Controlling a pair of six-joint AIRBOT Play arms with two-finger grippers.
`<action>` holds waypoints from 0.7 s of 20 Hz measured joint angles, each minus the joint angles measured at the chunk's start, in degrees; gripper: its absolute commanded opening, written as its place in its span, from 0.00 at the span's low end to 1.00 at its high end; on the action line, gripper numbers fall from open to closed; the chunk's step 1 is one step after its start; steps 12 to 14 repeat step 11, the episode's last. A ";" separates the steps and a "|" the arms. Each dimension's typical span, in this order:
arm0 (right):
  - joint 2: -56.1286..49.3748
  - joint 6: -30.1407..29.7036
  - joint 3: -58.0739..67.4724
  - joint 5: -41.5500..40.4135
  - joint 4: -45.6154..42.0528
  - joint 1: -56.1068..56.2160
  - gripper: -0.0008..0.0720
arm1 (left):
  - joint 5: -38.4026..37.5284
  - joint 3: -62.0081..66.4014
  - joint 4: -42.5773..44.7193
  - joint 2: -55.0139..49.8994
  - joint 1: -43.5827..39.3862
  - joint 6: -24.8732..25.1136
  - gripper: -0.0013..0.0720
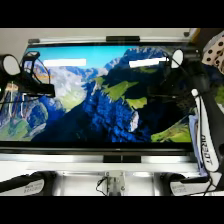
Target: Fold the shirts.
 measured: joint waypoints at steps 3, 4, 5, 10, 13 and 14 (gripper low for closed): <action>-0.26 0.20 -0.02 -0.15 -0.48 0.37 0.86 | 2.10 -2.54 -0.63 1.07 0.22 -0.66 0.99; -0.31 0.31 -0.02 -0.15 -0.52 0.42 0.86 | 2.73 -2.99 -0.66 1.09 0.33 -0.79 0.99; -0.35 0.35 -0.02 -0.17 -0.68 0.48 0.86 | 2.95 -3.32 -0.66 1.09 0.44 -0.83 0.99; -0.37 0.50 -0.02 -0.24 -0.92 0.48 0.86 | 3.63 -3.93 -0.68 0.76 0.44 -1.05 0.99; -0.37 0.50 -0.02 -0.26 -0.94 0.50 0.86 | 3.72 -4.02 -0.70 0.74 0.44 -1.05 0.99; -0.37 0.50 -0.02 -0.26 -0.94 0.50 0.86 | 3.72 -4.02 -0.70 0.74 0.44 -1.05 0.99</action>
